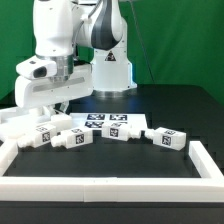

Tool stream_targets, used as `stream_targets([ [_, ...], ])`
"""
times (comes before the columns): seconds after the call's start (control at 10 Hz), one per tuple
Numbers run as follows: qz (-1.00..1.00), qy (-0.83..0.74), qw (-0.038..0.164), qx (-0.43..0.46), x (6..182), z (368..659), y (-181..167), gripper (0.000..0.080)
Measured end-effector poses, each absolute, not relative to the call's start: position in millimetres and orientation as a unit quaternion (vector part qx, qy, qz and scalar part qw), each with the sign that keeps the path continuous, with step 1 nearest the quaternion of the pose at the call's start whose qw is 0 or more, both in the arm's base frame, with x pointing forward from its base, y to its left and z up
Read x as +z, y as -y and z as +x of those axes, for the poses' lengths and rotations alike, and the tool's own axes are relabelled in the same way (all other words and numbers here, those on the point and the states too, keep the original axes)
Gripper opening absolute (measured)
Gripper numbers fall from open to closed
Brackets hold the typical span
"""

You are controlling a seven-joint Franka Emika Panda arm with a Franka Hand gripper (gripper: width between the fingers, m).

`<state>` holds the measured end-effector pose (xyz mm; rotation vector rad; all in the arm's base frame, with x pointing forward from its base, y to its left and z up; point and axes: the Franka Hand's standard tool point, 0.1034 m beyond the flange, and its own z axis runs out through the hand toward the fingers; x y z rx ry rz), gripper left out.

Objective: Assemble one leg

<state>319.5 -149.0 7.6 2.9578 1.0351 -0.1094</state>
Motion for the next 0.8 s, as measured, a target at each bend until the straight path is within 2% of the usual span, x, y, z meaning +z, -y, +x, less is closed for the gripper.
stream_targets([
  [0.2,0.943,-0.330,0.003,-0.034,8.4,320.4,148.0,0.0053],
  [0.3,0.942,-0.334,0.008,-0.026,15.5,326.6,141.2,0.0053],
  [0.4,0.942,-0.336,0.012,-0.015,26.9,336.1,129.1,0.0053],
  [0.6,0.941,-0.339,0.014,0.003,62.6,369.3,90.9,0.0054],
  [0.7,0.941,-0.339,0.023,0.006,82.2,390.7,67.0,0.0054],
  [0.8,0.933,-0.357,0.042,0.017,95.7,411.3,45.1,0.0054],
])
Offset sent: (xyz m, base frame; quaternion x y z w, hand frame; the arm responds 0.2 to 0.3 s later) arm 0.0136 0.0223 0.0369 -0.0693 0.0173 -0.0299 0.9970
